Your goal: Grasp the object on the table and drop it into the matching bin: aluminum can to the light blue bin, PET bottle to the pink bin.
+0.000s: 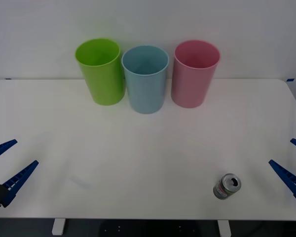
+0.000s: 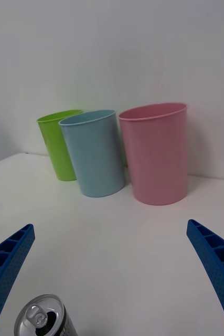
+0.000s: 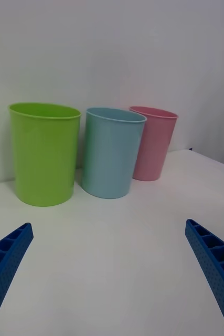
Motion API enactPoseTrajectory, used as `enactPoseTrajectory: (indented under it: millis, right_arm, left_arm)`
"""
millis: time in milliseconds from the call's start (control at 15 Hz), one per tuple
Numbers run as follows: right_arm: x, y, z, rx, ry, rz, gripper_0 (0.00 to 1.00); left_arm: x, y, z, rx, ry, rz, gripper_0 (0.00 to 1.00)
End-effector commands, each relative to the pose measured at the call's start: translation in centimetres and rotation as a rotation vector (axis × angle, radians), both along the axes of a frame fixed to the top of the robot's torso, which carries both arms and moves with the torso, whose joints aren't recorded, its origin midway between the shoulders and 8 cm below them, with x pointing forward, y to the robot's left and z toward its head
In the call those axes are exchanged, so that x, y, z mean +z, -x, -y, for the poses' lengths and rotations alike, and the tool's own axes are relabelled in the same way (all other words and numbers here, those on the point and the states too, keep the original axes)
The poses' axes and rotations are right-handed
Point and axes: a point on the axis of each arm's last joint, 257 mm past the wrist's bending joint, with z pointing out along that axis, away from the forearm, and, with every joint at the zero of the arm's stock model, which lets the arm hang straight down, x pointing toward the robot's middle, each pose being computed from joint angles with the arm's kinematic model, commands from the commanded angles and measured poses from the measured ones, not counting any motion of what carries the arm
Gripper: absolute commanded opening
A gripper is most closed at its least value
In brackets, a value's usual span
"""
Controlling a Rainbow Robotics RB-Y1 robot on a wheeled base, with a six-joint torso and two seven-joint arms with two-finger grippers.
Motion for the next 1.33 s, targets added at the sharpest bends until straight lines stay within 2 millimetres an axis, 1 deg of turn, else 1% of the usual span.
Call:
enactPoseTrajectory:
  millis: [67,133,200,267,400,733,867,1067,1200,1333]
  right_arm:
    - [0.0,0.0,0.0,0.000,0.000,0.000,1.00]
    - [-0.5,0.4,-0.1,-0.012,-0.026,-0.007,1.00]
    - [-0.4,0.5,-0.2,-0.020,-0.038,-0.001,1.00]
    - [0.1,0.6,-0.3,-0.014,-0.037,0.010,1.00]
    - [0.3,1.5,-0.7,0.008,-0.054,-0.007,1.00]
    - [-1.0,5.0,-0.5,0.077,-0.010,-0.065,1.00]
    - [-1.5,5.7,-0.7,0.092,0.013,-0.067,1.00]
    - [-3.2,5.9,-0.3,0.087,0.102,-0.028,1.00]
    - [-5.0,6.2,0.0,0.092,0.137,-0.040,1.00]
    - [-6.4,6.5,0.3,0.092,0.161,-0.066,1.00]
  left_arm:
    - [0.0,0.0,0.0,0.000,0.000,0.000,1.00]
    - [0.0,0.0,0.0,0.000,0.000,0.000,1.00]
    - [0.0,0.0,0.0,0.000,0.000,0.000,1.00]
    - [0.0,0.0,0.0,0.000,0.000,0.000,1.00]
    - [0.0,0.0,0.0,0.000,0.000,0.000,1.00]
    - [0.0,0.0,0.0,0.000,0.000,0.000,1.00]
    - [0.0,0.0,0.0,0.000,0.000,0.000,1.00]
    - [0.0,0.0,0.0,0.000,0.000,0.000,1.00]
    - [0.0,0.0,0.0,0.000,0.000,0.000,1.00]
    - [0.0,0.0,0.0,0.000,0.000,0.000,1.00]
